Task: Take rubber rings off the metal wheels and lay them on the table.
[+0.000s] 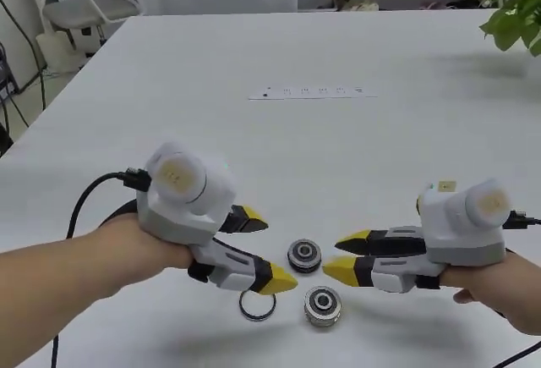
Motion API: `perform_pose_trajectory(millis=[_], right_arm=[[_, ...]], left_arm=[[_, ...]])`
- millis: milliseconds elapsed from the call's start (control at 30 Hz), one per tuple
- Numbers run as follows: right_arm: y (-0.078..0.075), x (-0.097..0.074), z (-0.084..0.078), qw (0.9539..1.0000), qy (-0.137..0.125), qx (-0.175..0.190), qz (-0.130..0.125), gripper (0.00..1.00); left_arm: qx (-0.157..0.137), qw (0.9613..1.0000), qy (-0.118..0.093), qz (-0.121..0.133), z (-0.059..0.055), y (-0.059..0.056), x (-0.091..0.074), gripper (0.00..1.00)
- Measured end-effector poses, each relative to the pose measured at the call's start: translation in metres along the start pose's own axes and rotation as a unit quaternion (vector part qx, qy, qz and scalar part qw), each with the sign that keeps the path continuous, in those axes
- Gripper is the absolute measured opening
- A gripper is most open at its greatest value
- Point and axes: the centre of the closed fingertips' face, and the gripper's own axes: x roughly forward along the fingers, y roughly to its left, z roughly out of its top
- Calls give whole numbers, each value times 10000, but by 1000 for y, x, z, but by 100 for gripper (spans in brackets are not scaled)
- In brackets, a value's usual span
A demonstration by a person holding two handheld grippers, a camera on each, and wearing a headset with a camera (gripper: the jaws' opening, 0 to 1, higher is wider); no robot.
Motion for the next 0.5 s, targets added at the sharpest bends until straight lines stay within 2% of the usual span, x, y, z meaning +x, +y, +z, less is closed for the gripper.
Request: perform_pose_trajectory(millis=[133,267,500], right_arm=[[0,0,-1,10000,14,11,-4,27],[0,0,-2,10000,21,20,-3,27],[-2,-1,-3,10000,18,64,-33,27]], left_arm=[[-67,10000,43,-19,-2,2,4,48],[-247,9997,-21,-44,-2,3,6,45],[-317,9995,1,-86,-3,3,13,41]])
